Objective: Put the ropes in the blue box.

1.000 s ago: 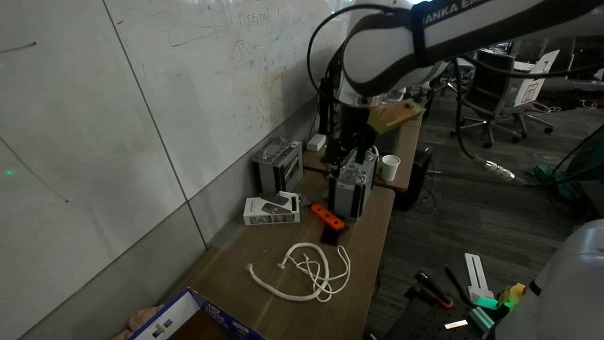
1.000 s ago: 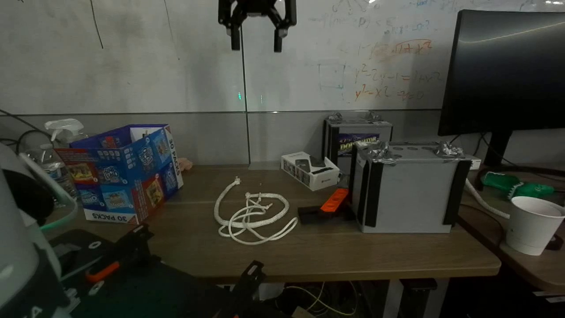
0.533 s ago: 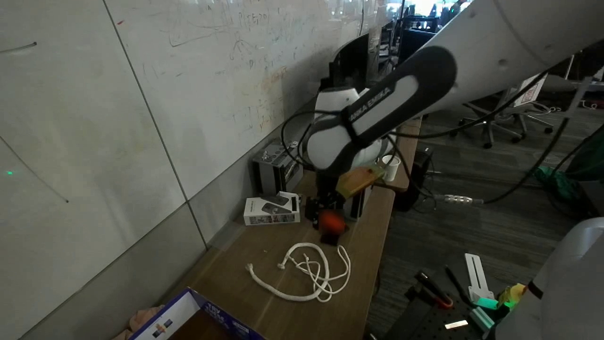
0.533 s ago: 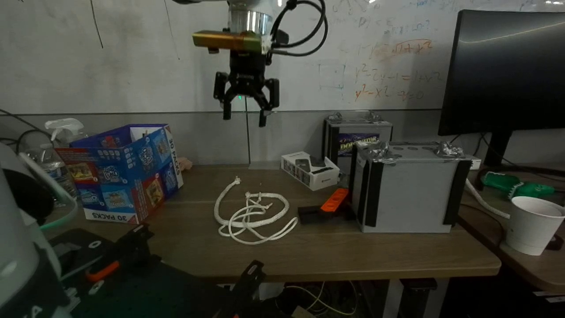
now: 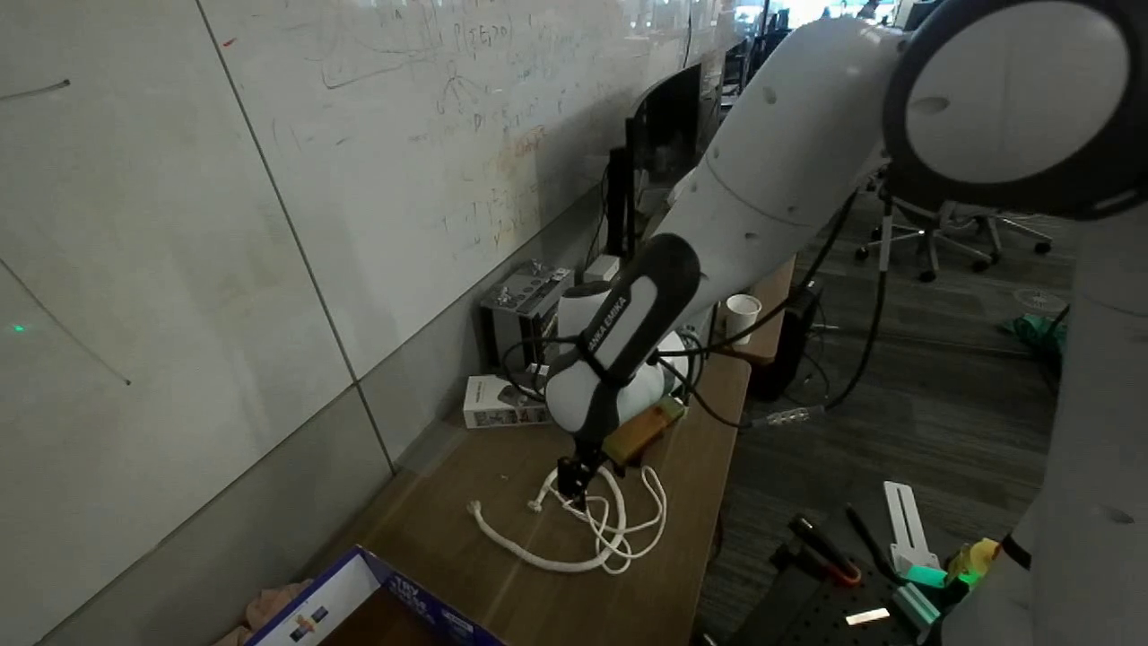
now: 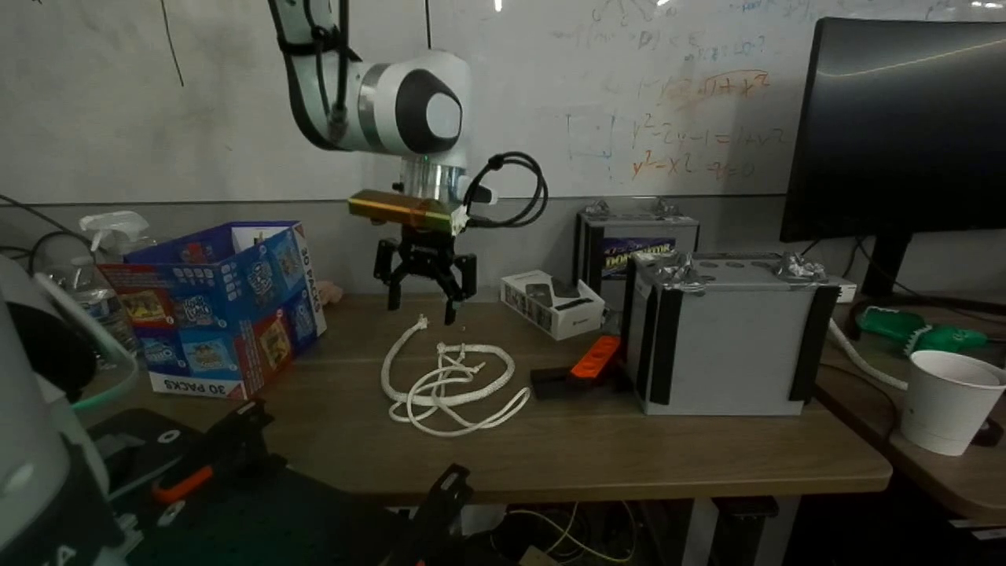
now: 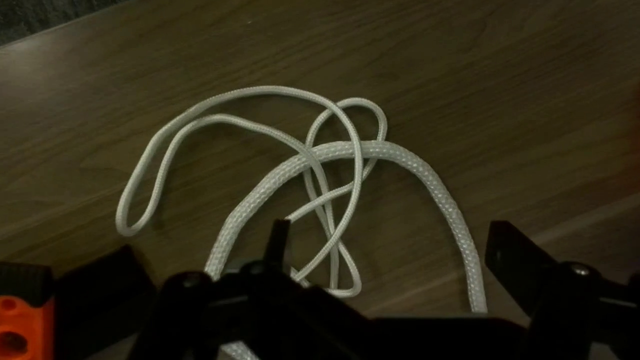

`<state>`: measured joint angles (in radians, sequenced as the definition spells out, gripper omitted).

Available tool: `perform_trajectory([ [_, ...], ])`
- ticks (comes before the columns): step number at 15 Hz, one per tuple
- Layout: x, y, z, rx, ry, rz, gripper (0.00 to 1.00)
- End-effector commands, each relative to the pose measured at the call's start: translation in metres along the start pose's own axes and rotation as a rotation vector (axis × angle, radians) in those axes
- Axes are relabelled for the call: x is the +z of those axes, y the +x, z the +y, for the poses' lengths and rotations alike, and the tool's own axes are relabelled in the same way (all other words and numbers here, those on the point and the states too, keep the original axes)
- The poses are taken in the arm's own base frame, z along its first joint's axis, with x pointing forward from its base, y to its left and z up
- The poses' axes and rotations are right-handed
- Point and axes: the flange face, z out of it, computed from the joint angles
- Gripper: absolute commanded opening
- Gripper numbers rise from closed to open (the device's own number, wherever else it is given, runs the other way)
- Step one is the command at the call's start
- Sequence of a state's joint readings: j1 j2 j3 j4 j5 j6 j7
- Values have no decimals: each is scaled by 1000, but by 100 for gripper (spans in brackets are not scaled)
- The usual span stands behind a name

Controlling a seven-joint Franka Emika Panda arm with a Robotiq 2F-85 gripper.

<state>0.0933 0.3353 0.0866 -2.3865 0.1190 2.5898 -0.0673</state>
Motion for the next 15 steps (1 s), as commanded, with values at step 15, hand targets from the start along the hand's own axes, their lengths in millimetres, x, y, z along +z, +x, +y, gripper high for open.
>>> perform_trajectory([
  [15, 93, 40, 12, 91, 27, 16, 100],
])
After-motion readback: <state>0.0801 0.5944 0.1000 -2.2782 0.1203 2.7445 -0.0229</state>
